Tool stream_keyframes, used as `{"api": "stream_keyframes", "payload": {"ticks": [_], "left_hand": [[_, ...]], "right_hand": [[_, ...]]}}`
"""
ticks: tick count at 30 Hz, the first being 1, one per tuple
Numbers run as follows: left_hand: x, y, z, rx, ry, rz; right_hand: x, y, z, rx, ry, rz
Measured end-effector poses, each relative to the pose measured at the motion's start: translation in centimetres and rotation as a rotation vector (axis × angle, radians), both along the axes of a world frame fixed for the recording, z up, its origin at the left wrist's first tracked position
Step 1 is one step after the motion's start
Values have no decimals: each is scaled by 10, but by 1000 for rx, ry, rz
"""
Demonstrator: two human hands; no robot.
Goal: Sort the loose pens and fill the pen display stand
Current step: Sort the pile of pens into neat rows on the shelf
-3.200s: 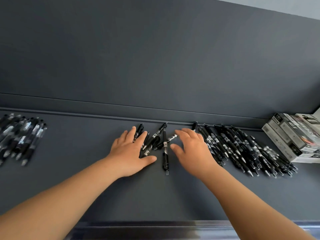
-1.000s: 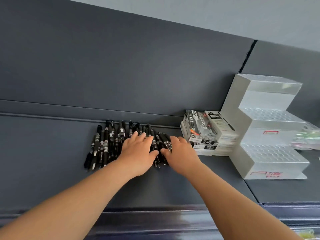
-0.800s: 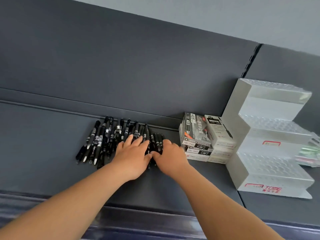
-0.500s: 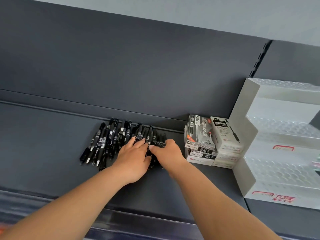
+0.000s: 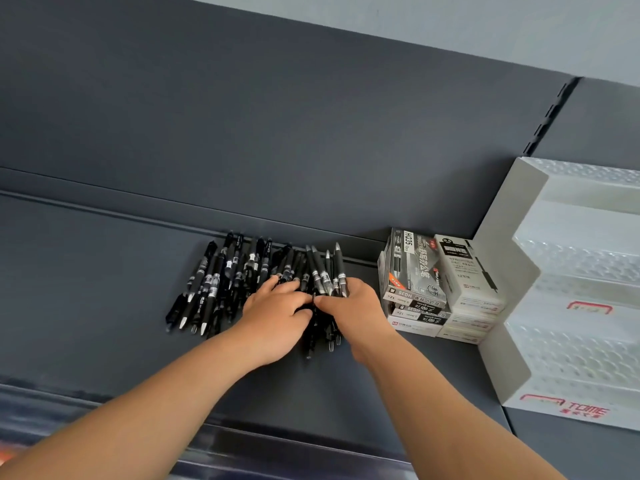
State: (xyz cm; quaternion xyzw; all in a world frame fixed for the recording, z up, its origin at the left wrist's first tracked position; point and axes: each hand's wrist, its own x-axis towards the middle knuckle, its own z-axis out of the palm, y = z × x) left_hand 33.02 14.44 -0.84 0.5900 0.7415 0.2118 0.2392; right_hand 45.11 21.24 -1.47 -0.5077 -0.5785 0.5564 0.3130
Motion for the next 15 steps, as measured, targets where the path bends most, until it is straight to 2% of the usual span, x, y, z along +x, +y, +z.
{"api": "stream_keyframes", "payload": {"ticks": [6, 9, 11, 15], "left_hand": [[0, 5, 8, 29, -9, 62], [-2, 8, 12, 121, -64, 111], [-3, 10, 19, 179, -192, 128], [4, 7, 44, 197, -649, 100]], "right_hand": [[7, -3, 3, 85, 8, 53], [8, -6, 10, 104, 39, 93], [9, -9, 19, 120, 88, 165], [8, -15, 40, 163, 179, 313]]}}
